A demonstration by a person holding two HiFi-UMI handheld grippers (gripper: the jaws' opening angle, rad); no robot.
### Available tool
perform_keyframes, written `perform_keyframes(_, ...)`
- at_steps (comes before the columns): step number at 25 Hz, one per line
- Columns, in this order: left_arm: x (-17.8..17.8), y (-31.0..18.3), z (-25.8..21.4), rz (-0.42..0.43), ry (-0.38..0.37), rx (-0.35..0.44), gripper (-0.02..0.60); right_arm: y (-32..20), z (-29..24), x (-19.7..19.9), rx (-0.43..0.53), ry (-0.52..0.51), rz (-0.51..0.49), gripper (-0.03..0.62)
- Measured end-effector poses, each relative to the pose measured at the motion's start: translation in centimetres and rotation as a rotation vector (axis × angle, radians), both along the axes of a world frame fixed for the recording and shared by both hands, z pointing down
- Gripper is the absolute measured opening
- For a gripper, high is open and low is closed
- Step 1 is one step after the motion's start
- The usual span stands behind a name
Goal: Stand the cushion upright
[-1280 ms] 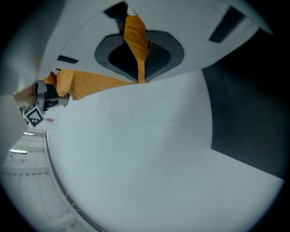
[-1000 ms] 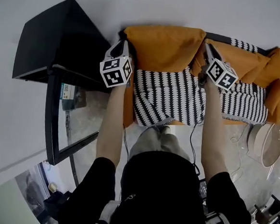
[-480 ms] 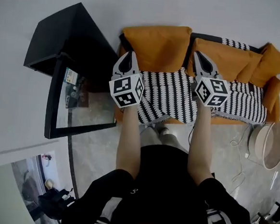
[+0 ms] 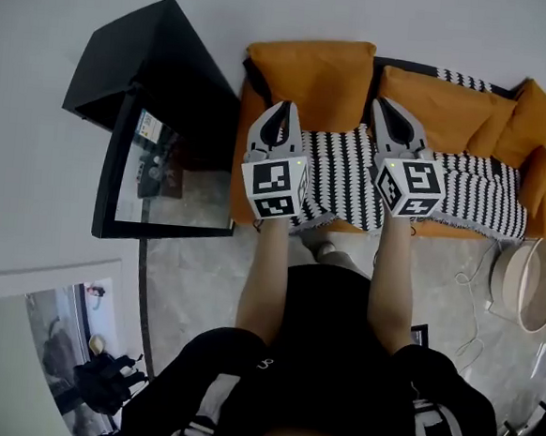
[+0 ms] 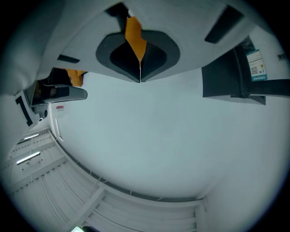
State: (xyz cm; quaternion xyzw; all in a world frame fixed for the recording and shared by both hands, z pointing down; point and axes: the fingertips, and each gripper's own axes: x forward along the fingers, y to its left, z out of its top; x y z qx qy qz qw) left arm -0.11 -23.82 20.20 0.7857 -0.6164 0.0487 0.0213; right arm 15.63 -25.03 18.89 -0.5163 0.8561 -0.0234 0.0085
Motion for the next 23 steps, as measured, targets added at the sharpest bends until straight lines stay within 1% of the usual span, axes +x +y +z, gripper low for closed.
perform_keyframes(4,-0.1,0.1,0.2,-0.008,-0.03,-0.007,0.014,0.0,0.2,-0.9,0.006,0.034,-0.016,0.015)
perform_keyframes(10,-0.9,0.3,-0.6,-0.016,-0.033,0.007,0.012,-0.2,-0.5,-1.5,0.022,0.03,-0.023,0.015)
perform_keyframes(15,-1.2,0.0,-0.4,-0.017,-0.034,-0.003,0.012,-0.5,-0.4,-2.0,0.02,0.032,-0.031,0.015)
perform_keyframes(23,-0.5,-0.3,-0.6,-0.01,-0.018,-0.006,0.012,-0.7,0.2,-1.2,0.004,0.032,-0.026,0.015)
